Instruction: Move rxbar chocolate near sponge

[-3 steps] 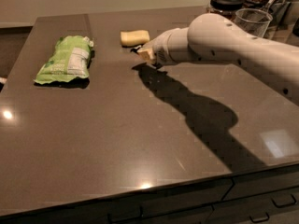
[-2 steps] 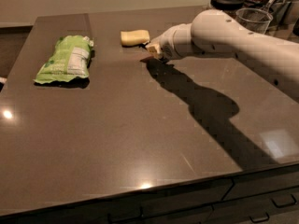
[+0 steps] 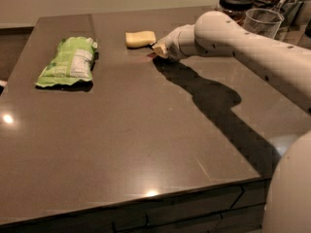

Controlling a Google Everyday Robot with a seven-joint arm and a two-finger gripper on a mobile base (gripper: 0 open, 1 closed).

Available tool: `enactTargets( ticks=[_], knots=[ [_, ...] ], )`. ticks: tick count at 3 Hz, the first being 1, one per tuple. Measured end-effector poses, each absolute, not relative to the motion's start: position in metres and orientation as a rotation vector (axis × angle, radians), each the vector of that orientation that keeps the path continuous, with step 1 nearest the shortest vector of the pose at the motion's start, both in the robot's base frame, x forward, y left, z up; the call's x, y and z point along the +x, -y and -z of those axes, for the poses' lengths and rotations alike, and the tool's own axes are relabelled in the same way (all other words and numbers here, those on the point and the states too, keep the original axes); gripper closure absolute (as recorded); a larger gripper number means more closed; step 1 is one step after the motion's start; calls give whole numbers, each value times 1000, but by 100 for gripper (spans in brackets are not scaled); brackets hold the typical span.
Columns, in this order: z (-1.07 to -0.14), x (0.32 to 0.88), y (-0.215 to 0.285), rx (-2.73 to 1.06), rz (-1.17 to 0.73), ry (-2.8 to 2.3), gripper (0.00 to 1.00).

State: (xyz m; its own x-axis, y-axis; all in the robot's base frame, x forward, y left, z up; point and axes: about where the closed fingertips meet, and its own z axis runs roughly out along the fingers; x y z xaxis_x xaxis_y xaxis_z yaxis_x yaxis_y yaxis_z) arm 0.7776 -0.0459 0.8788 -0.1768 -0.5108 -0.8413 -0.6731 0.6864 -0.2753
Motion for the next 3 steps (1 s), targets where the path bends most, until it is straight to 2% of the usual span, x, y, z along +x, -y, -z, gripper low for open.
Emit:
enactTargets(
  ticks=[2, 3],
  knots=[
    [-876, 793, 31, -949, -201, -1818, 35],
    [-875, 793, 29, -953, -204, -1818, 4]
  ],
)
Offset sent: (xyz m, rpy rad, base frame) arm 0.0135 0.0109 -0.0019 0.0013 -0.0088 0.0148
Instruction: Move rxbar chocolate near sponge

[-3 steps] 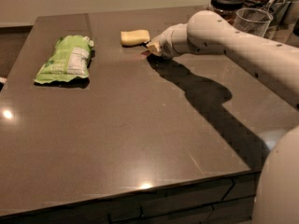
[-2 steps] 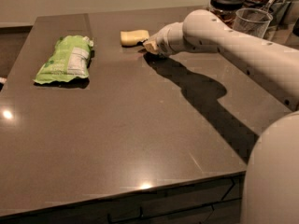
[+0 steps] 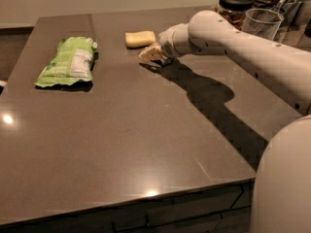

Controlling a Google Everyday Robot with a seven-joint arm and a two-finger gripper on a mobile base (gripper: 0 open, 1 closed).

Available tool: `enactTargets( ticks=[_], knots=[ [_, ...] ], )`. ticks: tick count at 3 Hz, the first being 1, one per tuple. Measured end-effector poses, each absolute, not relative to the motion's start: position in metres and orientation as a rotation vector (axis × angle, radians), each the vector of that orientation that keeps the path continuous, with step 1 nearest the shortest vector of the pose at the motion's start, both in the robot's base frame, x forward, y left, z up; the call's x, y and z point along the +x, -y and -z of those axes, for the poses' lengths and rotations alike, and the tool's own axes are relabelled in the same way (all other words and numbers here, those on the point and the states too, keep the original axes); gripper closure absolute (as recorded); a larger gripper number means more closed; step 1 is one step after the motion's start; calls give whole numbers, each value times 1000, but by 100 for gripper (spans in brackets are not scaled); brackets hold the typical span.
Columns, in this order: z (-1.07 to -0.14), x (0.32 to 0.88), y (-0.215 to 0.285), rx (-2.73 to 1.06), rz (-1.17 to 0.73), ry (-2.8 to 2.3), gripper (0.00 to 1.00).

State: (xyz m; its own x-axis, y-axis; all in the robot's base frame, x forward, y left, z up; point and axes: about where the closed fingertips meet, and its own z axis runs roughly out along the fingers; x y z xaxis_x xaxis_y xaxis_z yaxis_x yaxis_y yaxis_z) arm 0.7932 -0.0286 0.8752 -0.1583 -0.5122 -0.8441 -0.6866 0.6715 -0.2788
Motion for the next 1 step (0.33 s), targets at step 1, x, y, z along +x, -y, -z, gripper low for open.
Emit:
enactTargets(
  ticks=[1],
  knots=[
    [-875, 793, 27, -954, -205, -1818, 0]
  ],
)
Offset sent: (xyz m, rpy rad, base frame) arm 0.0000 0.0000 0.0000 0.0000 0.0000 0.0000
